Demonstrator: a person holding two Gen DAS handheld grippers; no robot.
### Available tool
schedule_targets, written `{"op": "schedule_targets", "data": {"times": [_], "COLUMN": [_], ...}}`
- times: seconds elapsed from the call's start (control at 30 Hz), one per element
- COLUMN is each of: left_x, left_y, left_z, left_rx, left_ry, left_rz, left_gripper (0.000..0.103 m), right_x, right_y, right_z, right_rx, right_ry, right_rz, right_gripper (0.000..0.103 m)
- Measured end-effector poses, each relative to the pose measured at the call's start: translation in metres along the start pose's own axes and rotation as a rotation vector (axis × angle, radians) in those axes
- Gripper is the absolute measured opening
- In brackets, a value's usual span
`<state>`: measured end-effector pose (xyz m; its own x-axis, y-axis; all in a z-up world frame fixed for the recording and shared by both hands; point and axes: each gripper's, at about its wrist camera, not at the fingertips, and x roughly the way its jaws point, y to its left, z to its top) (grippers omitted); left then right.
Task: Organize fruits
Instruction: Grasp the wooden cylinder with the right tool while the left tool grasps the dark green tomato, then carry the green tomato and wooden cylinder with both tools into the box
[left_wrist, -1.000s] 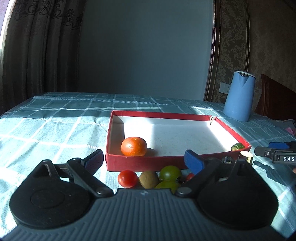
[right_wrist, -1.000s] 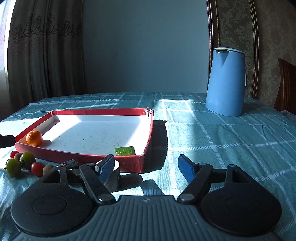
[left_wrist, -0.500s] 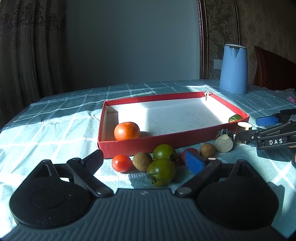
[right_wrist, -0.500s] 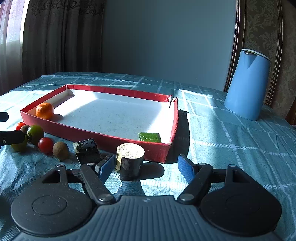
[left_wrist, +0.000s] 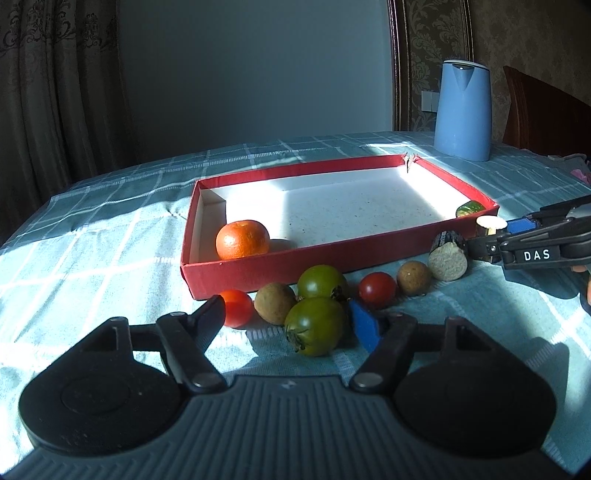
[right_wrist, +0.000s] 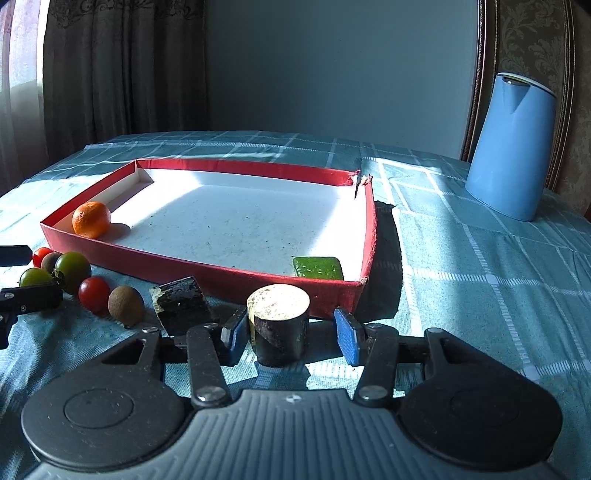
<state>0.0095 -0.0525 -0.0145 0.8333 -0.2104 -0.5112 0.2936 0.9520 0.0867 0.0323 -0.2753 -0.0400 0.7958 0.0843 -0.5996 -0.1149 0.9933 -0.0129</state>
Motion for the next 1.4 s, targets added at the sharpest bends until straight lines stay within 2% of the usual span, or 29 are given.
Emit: {"op": "schedule_targets", "data": {"times": [0.03, 0.43, 0.5, 0.53, 0.6, 0.77, 0.87, 1.17, 1.4], "left_x": [0.0, -0.004, -0.003, -0.002, -0.002, -0.003, -0.006, -0.017, -0.017], "left_y": [0.0, -0.005, -0.005, -0.005, -0.004, -0.004, -0.005, -0.007, -0.011], "left_z": [0.0, -0.003, -0.004, -0.005, -0.005, -0.006, -0.006, -0.007, -0.001], "left_rx": [0.003, 0.03, 0.027, 0.021, 0.014, 0.007, 0.008, -0.011, -0.013], "left_ry": [-0.004, -0.014, -0.005, 0.014, 0.012, 0.001, -0.019, -0.072, -0.09], "left_rz": [-0.004, 0.006, -0.003, -0.017, -0.015, -0.012, 0.008, -0.002, -0.014], "left_gripper": [0.068, 0.052, 0.043, 0.034, 0.03, 0.029, 0.029, 0.029, 0.029], "right_x": [0.001, -0.001, -0.002, -0.002, -0.002, -0.007, -0.015, -0.042, -0.047], "right_y": [0.001, -0.003, -0.004, -0.004, -0.004, -0.006, -0.006, 0.005, 0.008], "right_z": [0.0, -0.002, -0.001, -0.001, -0.002, -0.004, -0.006, -0.014, -0.014], "right_rx": [0.004, 0.045, 0.048, 0.05, 0.051, 0.067, 0.071, 0.048, 0.054], "right_ry": [0.006, -0.004, -0.005, -0.007, -0.009, -0.028, -0.063, -0.176, -0.203], "right_rz": [0.009, 0.003, 0.002, -0.001, -0.003, 0.004, -0.005, -0.002, 0.006], "right_gripper": [0.032, 0.032, 0.032, 0.032, 0.032, 0.032, 0.032, 0.032, 0.032]}}
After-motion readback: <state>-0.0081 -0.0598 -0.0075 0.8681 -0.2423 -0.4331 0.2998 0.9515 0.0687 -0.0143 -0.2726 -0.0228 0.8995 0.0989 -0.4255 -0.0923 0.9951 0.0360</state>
